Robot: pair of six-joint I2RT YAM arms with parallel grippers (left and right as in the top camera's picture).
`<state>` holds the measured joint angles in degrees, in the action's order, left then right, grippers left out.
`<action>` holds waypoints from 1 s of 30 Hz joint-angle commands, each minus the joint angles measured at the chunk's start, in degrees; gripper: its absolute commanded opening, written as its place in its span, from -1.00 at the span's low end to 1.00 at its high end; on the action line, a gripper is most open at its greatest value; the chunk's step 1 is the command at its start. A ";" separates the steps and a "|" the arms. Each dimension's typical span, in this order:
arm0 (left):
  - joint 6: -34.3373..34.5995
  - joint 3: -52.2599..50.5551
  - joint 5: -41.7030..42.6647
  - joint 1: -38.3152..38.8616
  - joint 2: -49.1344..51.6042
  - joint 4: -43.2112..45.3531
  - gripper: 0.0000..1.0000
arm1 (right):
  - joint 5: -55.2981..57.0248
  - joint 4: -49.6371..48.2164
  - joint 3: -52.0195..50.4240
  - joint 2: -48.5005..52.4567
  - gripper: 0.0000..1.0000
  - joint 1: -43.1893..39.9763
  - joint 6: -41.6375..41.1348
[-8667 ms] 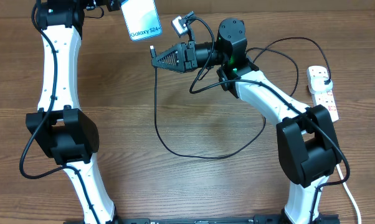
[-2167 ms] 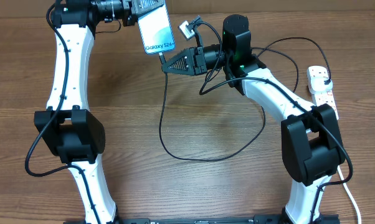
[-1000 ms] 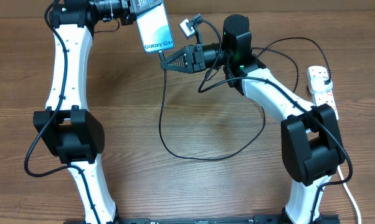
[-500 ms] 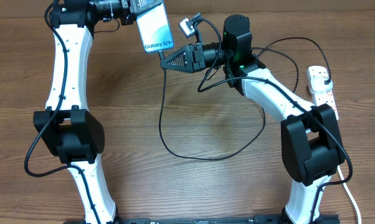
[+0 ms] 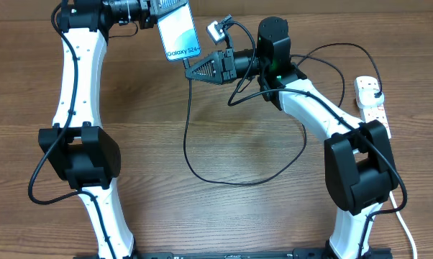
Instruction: Plug charger to phone and switch on socket
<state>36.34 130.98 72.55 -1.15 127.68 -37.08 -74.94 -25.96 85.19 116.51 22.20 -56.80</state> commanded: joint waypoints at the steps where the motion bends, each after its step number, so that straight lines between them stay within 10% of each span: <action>1: -1.25 1.18 5.25 1.42 -1.79 -0.83 -0.92 | 7.80 -0.92 1.09 -2.29 -0.92 -0.96 -0.24; 6: -1.25 1.18 4.98 1.05 -1.79 -0.85 -0.92 | 7.41 -0.94 1.09 -2.29 0.52 -0.96 -0.20; 9: -1.25 1.18 4.90 1.01 -1.79 -0.83 -0.92 | 6.69 -0.96 1.09 -2.29 0.99 -0.96 -0.11; 22: -1.27 1.18 5.05 -0.81 -1.79 -1.25 -0.92 | 6.32 0.26 1.09 -2.29 1.00 -2.95 2.91; 30: -1.25 1.18 5.07 -2.34 -1.79 -1.97 -0.92 | 13.11 20.39 1.07 -2.29 1.00 -5.46 12.87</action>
<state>35.79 130.98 75.24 -2.79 127.68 -39.24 -65.73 -9.74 85.43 116.22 17.56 -50.06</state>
